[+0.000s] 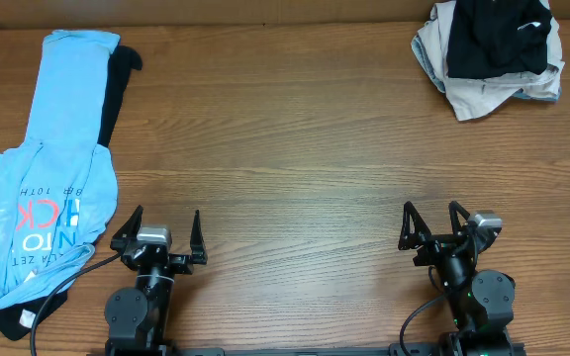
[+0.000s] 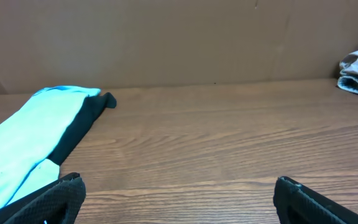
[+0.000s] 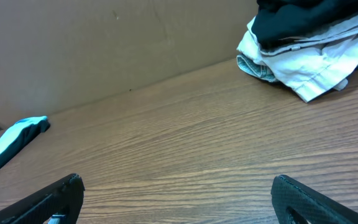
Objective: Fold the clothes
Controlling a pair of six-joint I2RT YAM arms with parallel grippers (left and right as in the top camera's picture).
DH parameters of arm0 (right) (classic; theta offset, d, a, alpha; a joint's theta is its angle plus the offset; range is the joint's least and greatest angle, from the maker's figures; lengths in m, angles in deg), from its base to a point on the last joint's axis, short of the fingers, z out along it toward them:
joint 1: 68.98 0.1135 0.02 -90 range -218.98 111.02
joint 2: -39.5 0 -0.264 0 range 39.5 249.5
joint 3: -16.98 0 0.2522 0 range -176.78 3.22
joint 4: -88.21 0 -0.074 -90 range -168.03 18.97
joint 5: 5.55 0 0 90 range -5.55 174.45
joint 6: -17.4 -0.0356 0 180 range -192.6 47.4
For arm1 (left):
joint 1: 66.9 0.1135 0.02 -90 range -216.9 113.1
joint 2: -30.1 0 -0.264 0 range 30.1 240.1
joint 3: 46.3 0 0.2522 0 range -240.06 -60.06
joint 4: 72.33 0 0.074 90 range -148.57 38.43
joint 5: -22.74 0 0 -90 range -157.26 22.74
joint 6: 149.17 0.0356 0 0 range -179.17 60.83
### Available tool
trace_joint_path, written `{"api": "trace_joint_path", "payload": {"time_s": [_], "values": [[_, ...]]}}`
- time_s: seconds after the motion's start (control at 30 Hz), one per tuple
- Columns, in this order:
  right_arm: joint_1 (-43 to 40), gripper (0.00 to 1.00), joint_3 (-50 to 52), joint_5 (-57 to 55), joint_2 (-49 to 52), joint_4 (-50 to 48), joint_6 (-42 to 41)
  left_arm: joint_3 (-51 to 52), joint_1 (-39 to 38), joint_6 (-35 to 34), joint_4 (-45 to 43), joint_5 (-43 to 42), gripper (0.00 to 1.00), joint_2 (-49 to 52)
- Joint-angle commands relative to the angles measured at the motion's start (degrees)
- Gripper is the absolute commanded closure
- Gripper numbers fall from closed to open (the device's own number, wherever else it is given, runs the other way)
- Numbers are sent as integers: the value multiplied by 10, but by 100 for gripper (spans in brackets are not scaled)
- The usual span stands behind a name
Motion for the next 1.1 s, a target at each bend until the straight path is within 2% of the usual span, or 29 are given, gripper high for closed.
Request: {"api": "trace_joint_path", "payload": {"time_s": [0.0,0.4,0.57,0.77,0.93,1.07], "values": [[2,0,6,-7,-5,-2,0,2,6,-6,1,5,0,-6],[2,0,6,-7,-5,-5,-6,2,6,-6,1,1,0,-6],[2,0,6,33,-5,-36,-7,2,5,-6,1,2,0,-6],[2,0,1,59,-5,-62,-7,-4,6,-5,-5,-42,0,-6],[2,0,-49,64,-5,-47,35,-49,6,5,7,-42,0,-5],[2,0,-108,74,7,-18,77,-123,6,16,59,-40,0,11]]}}
